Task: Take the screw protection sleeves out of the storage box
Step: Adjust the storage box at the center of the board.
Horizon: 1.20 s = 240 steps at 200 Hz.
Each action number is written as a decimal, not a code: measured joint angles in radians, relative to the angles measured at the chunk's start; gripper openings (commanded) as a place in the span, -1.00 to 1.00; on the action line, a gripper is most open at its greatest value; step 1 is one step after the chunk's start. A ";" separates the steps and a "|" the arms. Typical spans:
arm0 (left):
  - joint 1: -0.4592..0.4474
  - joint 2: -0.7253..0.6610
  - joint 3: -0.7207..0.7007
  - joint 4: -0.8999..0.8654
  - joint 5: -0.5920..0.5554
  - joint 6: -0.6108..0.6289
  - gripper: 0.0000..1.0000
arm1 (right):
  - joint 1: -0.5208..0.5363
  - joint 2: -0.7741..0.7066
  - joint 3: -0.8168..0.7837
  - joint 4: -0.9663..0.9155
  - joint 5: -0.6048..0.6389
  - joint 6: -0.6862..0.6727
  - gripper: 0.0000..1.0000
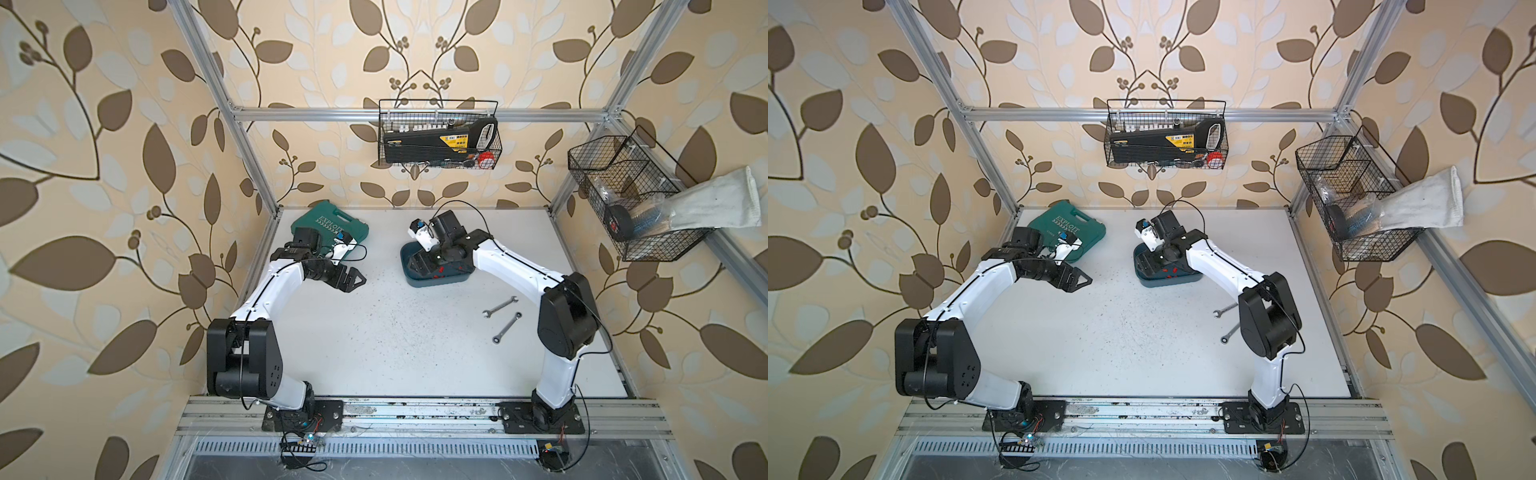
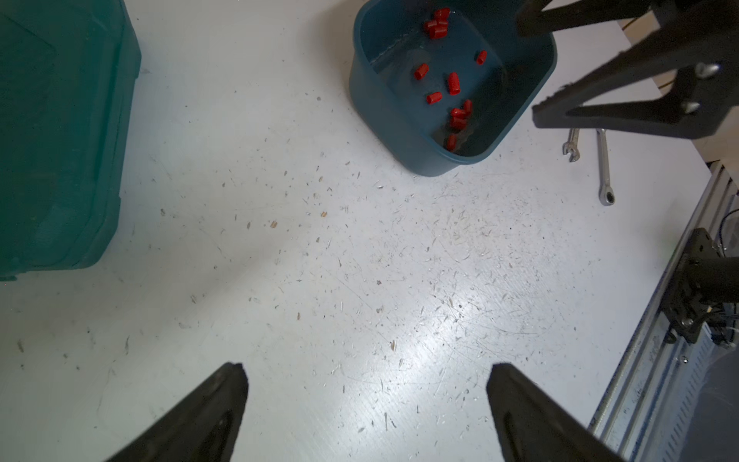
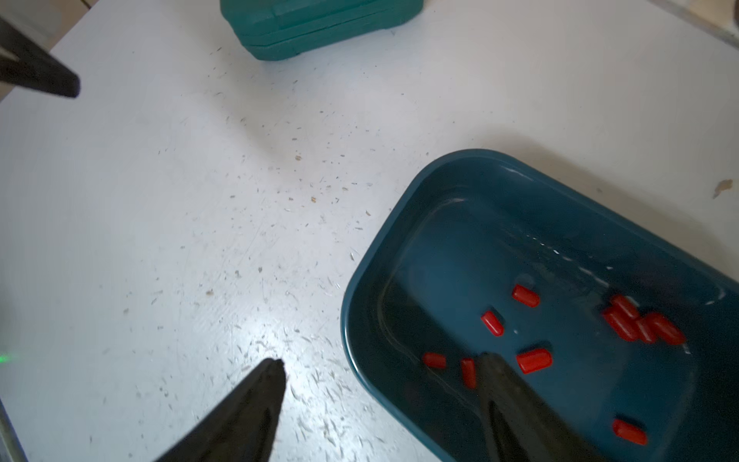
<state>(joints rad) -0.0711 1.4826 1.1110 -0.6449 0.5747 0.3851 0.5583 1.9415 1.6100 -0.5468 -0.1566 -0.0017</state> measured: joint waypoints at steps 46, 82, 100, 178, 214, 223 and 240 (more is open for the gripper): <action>0.000 -0.037 -0.006 0.029 -0.027 0.000 0.98 | 0.038 0.182 0.159 -0.002 0.080 0.102 0.16; 0.000 -0.056 -0.006 0.038 -0.035 0.002 0.97 | 0.056 0.286 0.262 -0.011 0.135 0.121 -0.01; 0.000 -0.056 -0.007 0.039 -0.045 0.003 0.97 | 0.060 0.325 0.299 -0.022 0.157 0.124 -0.10; 0.000 -0.077 -0.019 0.042 -0.051 0.005 0.97 | 0.062 0.325 0.254 -0.057 0.208 0.049 -0.73; 0.000 -0.090 -0.019 0.041 -0.051 0.007 0.97 | 0.053 0.216 0.121 -0.089 0.222 -0.032 -0.93; 0.000 -0.093 -0.019 0.041 -0.051 0.008 0.97 | 0.048 0.182 0.090 -0.100 0.222 -0.048 -0.98; 0.000 -0.102 -0.020 0.041 -0.050 0.008 0.97 | 0.036 0.111 0.036 -0.134 0.209 -0.094 -1.00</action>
<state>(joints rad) -0.0711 1.3808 1.0912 -0.6041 0.5247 0.3931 0.5941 2.0521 1.6463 -0.6811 0.0525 -0.0959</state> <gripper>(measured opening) 0.987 0.084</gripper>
